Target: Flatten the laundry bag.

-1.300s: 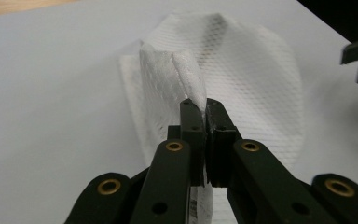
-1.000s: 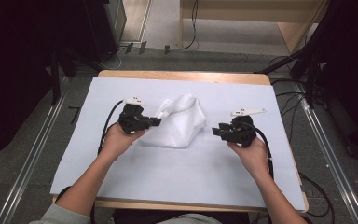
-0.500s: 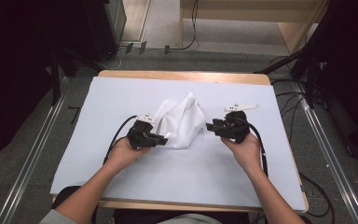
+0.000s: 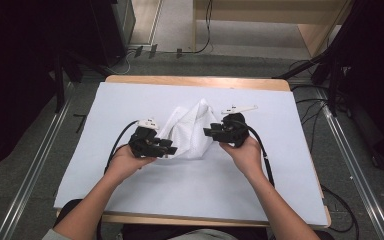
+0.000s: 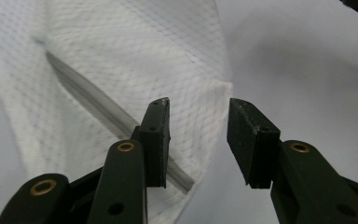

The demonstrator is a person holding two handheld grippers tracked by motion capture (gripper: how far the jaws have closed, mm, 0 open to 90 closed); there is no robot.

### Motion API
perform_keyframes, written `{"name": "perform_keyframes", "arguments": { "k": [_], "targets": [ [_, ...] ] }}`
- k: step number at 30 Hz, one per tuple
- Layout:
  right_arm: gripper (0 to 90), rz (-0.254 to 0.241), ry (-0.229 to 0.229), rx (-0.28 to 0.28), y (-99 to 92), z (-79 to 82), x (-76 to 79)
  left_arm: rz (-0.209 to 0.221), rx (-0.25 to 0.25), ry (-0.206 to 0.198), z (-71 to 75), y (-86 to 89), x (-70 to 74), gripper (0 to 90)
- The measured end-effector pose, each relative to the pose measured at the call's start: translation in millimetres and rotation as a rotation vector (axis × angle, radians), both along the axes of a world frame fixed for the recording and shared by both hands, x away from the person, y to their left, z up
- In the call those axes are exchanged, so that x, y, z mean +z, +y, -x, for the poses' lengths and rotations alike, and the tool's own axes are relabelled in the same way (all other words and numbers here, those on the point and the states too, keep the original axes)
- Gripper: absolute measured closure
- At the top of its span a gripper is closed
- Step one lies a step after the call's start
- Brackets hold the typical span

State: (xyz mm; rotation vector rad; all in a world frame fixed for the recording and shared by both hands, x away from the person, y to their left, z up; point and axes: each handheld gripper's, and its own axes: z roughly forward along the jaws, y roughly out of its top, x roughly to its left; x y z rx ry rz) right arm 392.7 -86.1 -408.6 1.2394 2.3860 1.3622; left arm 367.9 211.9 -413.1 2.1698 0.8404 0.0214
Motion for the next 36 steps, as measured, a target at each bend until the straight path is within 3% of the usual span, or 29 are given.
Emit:
{"name": "perform_keyframes", "arguments": {
  "k": [11, 18, 28, 31, 32, 34, 36],
  "targets": [
    [55.9, 0.011, 0.059, 0.039, 37.1, -7.8, -21.1, -0.016, 0.069, -0.025, -18.4, 18.1, 3.4, 60.6],
    [47.3, 0.019, 0.075, 0.061, 49.3, -5.6, -31.9, -0.027, 0.114, -0.044, -30.2, 29.1, 3.5, 60.1],
    [45.9, 0.047, 0.100, 0.064, 62.6, -5.1, -46.5, -0.011, 0.152, -0.037, -38.6, 39.4, 0.3, 60.0],
    [51.8, 0.038, 0.100, 0.071, 65.5, -6.3, -48.8, -0.011, 0.158, -0.030, -41.8, 39.7, -2.8, 59.9],
    [64.0, 0.038, 0.103, 0.080, 67.9, -7.3, -49.7, -0.013, 0.161, -0.028, -42.8, 39.7, -3.7, 59.8],
    [78.0, 0.037, 0.110, 0.090, 68.5, -7.7, -49.8, -0.019, 0.165, -0.028, -44.9, 40.1, -5.6, 59.8],
    [81.4, 0.036, 0.107, 0.103, 68.6, -7.2, -49.4, -0.020, 0.173, -0.022, -47.9, 40.7, -7.9, 59.8]
  ]
}}
